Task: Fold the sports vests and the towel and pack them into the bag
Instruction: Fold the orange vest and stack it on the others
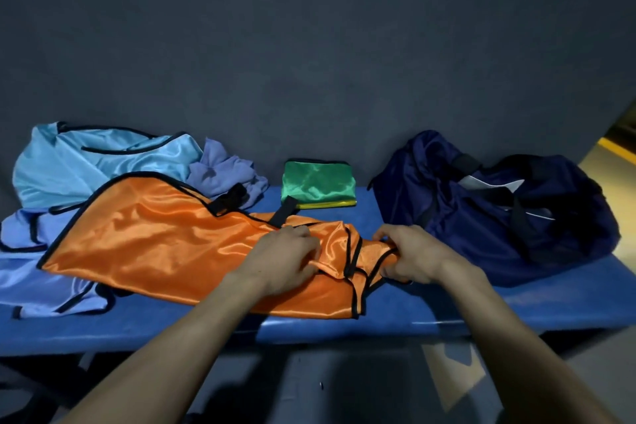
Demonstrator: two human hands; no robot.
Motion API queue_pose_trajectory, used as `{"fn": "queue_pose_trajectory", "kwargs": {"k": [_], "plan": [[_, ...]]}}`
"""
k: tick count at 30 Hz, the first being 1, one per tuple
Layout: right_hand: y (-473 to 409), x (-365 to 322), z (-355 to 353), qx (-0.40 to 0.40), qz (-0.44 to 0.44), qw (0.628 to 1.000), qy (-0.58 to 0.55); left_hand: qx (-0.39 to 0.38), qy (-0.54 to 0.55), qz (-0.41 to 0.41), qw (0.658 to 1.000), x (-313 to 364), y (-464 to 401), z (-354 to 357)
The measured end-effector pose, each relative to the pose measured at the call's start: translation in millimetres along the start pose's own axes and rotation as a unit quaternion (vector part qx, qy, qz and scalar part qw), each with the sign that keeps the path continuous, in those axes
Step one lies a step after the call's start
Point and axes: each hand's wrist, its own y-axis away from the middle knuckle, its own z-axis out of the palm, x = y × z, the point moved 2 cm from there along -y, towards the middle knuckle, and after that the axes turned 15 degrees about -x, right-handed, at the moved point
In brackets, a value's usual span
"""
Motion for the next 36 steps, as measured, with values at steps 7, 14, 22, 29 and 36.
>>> {"fn": "queue_pose_trajectory", "kwargs": {"k": [7,14,22,29,36], "plan": [[9,9,2,-0.025,-0.001,0.999,0.032,0.155,0.550,0.017,0.820,7,-3,-44],[21,0,-16,0.235,0.007,0.969,0.073,0.166,0.627,0.060,0.759,39,-11,-69],[24,5,-12,0.269,-0.125,0.926,-0.234,0.227,0.517,0.029,0.825,54,-3,-69],[30,0,-11,0.216,-0.225,0.882,-0.354,0.203,0.485,-0.015,0.850,54,-13,-62],[16,-3,-7,0.329,-0.204,0.830,-0.401,0.065,0.400,-0.019,0.914,71,-16,-53]]}}
